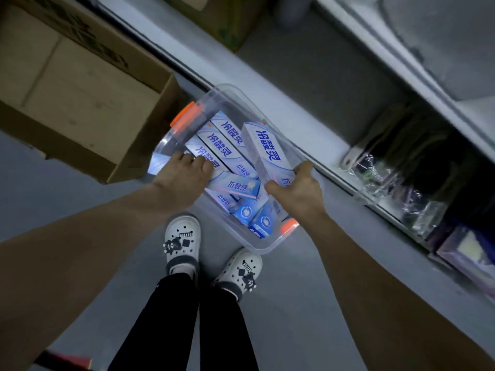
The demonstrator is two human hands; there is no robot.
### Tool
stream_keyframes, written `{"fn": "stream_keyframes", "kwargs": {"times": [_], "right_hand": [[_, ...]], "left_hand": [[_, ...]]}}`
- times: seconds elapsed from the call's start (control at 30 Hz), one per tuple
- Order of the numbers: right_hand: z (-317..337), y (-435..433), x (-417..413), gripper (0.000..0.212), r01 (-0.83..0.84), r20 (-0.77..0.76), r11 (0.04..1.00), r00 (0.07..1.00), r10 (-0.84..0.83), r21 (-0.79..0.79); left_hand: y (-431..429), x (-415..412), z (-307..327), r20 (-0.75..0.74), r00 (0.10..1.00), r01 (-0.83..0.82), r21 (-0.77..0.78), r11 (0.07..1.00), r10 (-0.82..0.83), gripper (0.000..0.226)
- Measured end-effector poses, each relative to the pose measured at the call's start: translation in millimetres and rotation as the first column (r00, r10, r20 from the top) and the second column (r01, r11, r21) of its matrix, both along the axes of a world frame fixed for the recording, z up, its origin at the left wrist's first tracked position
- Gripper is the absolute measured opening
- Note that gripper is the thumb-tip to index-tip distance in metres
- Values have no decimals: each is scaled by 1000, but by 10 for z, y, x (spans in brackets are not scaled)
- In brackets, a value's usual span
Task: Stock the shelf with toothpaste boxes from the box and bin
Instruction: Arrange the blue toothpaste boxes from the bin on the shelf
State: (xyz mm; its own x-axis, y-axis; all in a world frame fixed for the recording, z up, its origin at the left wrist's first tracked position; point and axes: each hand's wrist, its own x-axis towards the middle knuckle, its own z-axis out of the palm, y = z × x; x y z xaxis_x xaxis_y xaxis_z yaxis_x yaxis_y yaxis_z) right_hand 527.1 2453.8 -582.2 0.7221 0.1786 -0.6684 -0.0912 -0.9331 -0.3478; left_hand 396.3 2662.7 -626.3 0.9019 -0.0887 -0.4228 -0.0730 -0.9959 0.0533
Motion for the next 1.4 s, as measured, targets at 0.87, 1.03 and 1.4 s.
{"fn": "stream_keyframes", "kwargs": {"times": [0.87,1.03,1.4], "right_hand": [[4092,-403,-290,53,-48,64,986,997,38,160],[4750,-538,-338,53,-57,158,979,987,26,194],[5865,-692,-501,45,109,390,889,870,-303,445]], "left_hand": [[62,-286,4592,-483,614,-771,-537,343,624,44],[62,-269,5250,-322,721,-671,-544,504,613,40],[-179,-10,6364,-148,770,-471,-788,396,621,40]]}}
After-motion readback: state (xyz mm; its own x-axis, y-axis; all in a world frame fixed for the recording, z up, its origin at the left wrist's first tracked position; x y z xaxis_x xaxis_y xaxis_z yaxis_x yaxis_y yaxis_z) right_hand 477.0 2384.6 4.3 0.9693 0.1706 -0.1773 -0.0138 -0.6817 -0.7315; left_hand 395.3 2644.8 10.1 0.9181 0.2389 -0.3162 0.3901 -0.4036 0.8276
